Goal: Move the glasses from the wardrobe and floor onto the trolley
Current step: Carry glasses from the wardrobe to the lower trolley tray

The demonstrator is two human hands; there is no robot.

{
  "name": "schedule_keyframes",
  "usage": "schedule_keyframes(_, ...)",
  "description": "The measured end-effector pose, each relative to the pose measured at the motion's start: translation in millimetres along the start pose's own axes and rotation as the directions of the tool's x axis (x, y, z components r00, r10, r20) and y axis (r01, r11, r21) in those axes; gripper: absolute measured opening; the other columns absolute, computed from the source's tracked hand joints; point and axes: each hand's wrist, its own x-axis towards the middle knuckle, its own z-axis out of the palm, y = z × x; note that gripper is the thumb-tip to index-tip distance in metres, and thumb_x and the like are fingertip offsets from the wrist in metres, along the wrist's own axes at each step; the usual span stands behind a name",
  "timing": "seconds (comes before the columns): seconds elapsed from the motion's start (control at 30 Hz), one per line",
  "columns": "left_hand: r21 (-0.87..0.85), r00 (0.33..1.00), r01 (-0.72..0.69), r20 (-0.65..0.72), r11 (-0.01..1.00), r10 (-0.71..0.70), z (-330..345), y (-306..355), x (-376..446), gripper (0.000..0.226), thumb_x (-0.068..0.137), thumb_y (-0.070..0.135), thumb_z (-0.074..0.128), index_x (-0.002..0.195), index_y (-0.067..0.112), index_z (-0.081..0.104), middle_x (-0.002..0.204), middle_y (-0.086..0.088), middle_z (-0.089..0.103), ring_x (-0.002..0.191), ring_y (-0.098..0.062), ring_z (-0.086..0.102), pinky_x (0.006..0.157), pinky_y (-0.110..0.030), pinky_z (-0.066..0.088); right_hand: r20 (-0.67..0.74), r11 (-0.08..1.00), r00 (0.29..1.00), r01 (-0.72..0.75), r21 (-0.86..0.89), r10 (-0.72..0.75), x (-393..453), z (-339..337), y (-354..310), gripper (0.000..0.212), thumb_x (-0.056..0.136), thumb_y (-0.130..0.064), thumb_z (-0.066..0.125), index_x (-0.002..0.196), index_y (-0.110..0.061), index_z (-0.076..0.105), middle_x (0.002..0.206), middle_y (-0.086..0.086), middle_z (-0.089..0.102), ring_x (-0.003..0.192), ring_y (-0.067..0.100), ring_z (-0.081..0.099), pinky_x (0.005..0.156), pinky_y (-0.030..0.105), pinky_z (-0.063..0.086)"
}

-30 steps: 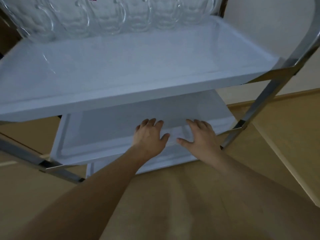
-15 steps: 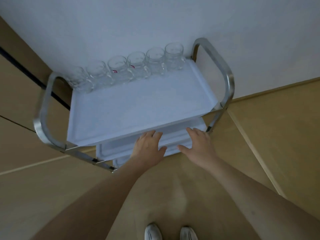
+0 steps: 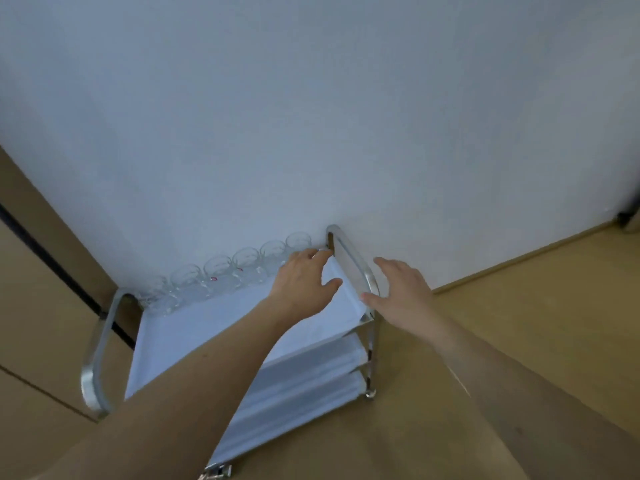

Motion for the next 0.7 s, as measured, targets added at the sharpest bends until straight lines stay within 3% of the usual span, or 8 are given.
schedule_keyframes(0.33,0.022,0.96,-0.281,-0.005,0.959,0.281,-4,114,109,0.065,0.097,0.049,0.056,0.153,0.021,0.039,0.156,-0.006,0.04,0.144,-0.029,0.033,0.115,-0.047,0.035,-0.161,0.981,0.975,-0.17,-0.096,0.153,20,-104,69,0.084,0.092,-0.057,0.061,0.16,-0.026,0.021,0.164,0.006,0.023,0.149,0.033,0.021,0.119,0.048,0.026)
schedule_keyframes(0.7,-0.074,0.779,-0.62,0.054,0.781,0.624,41,248,262,0.066,0.098,0.051,0.053,0.155,0.023,0.034,0.161,-0.009,0.032,0.148,-0.029,0.026,0.118,-0.047,0.03,-0.403,0.86,0.807,-0.503,-0.088,0.431,52,-200,167,0.084,0.092,-0.057,0.062,0.16,-0.027,0.023,0.163,0.003,0.028,0.146,0.03,0.027,0.117,0.045,0.031)
